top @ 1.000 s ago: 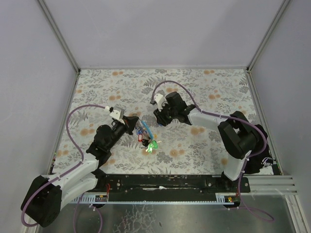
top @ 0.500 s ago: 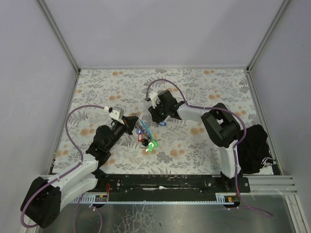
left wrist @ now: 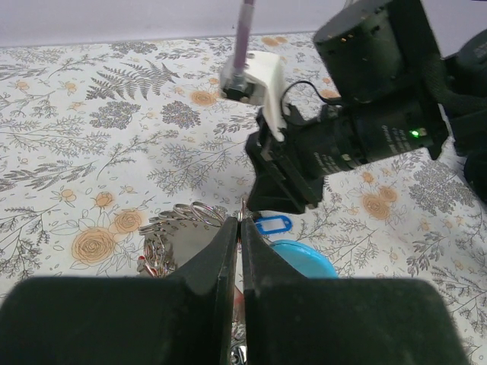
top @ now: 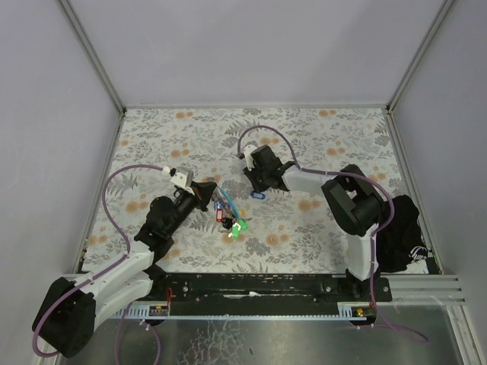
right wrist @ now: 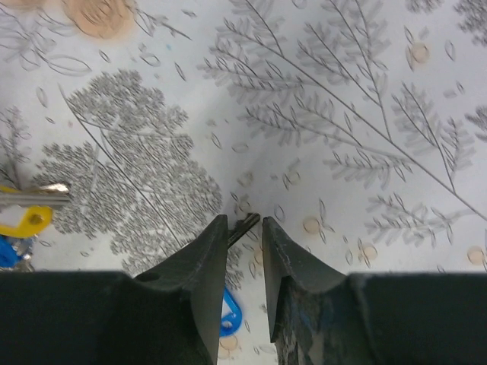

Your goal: Put the keys on the keyring

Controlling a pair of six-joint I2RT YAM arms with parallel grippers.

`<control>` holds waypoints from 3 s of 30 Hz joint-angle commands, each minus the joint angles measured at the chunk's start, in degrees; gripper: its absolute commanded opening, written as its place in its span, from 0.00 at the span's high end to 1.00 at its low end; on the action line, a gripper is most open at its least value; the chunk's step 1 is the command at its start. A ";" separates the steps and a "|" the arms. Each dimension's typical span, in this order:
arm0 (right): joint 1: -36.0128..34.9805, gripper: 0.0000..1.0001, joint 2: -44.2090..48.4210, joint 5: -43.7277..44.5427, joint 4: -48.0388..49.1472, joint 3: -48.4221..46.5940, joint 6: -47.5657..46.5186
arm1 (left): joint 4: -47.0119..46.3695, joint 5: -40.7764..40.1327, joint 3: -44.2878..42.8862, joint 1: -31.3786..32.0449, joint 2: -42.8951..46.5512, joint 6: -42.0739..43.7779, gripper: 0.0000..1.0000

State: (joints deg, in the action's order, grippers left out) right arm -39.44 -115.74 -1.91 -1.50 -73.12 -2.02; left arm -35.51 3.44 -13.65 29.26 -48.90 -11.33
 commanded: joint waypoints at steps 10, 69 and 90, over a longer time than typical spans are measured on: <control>-0.43 0.72 14.54 7.47 -9.88 18.03 8.86 | -3.34 1.06 -0.32 0.20 0.63 -1.21 1.00; 2.59 0.68 25.02 -3.33 -2.08 27.06 14.27 | -3.82 4.14 -0.79 0.19 -0.97 -1.58 1.00; 2.25 1.00 28.51 -7.43 -7.33 22.87 10.80 | -3.83 4.34 -0.85 0.20 -0.85 -1.67 1.00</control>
State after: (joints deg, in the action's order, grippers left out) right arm -37.06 -90.67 -7.29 -6.83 -46.57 10.61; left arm -35.53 7.31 -13.67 29.26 -50.41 -12.64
